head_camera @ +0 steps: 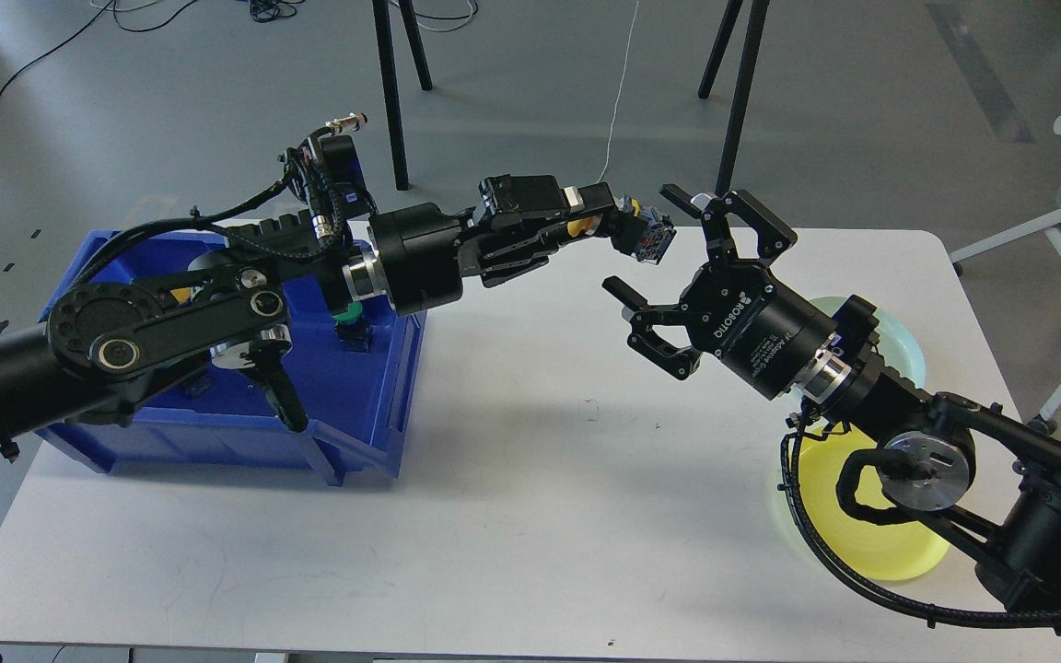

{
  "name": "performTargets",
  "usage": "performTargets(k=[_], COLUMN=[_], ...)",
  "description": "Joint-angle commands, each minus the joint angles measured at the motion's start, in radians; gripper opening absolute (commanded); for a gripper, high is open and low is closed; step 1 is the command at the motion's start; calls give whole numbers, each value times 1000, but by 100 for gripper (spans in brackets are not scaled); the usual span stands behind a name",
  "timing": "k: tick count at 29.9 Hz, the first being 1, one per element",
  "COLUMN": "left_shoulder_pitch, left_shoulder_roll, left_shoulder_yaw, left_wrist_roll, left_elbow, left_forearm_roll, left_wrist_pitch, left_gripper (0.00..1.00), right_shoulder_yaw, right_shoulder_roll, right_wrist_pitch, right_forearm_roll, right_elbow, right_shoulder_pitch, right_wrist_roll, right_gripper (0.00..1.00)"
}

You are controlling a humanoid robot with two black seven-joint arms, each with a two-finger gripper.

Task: Pass button and place on color plate
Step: 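Grasp the button with the right gripper from the left gripper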

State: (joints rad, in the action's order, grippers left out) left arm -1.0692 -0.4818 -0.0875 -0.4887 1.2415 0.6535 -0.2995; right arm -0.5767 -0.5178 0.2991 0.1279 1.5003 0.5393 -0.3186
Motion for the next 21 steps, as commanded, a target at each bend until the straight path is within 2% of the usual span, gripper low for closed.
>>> performTargets(k=[1, 7, 10, 15, 16, 17, 19, 21], left_shoulder_pitch=[0, 0, 0, 0, 0, 0, 2, 5], left_shoulder_roll=[-1, -3, -3, -4, -4, -4, -1, 0], left_shoulder_yaw=[0, 0, 0, 0, -1, -3, -6, -12], left_wrist_roll=[0, 0, 0, 0, 0, 0, 0, 0], left_elbow=[-1, -1, -1, -2, -4, -5, -10, -11], left_forearm_roll=[0, 0, -2, -2, -2, -3, -9, -9], left_wrist_pitch=[-1, -1, -1, -22, -27, -29, -27, -27], left_gripper=[0, 0, 1, 4, 7, 15, 39, 51], right_shoulder_yaw=[0, -2, -2, -2, -2, -2, -2, -2], right_shoulder_roll=[1, -1, -1, -7, -8, -10, -14, -16], right_wrist_pitch=[3, 6, 0, 0, 0, 0, 0, 0], right_forearm_roll=[7, 33, 35, 35, 35, 35, 35, 35], right_elbow=[0, 0, 0, -2, -2, 0, 0, 0], right_shoulder_pitch=[1, 4, 5, 5, 5, 5, 5, 4], right_wrist_roll=[-20, -28, -28, -28, -27, -27, -25, -23], right_gripper=[61, 13, 8, 6, 6, 5, 4, 3])
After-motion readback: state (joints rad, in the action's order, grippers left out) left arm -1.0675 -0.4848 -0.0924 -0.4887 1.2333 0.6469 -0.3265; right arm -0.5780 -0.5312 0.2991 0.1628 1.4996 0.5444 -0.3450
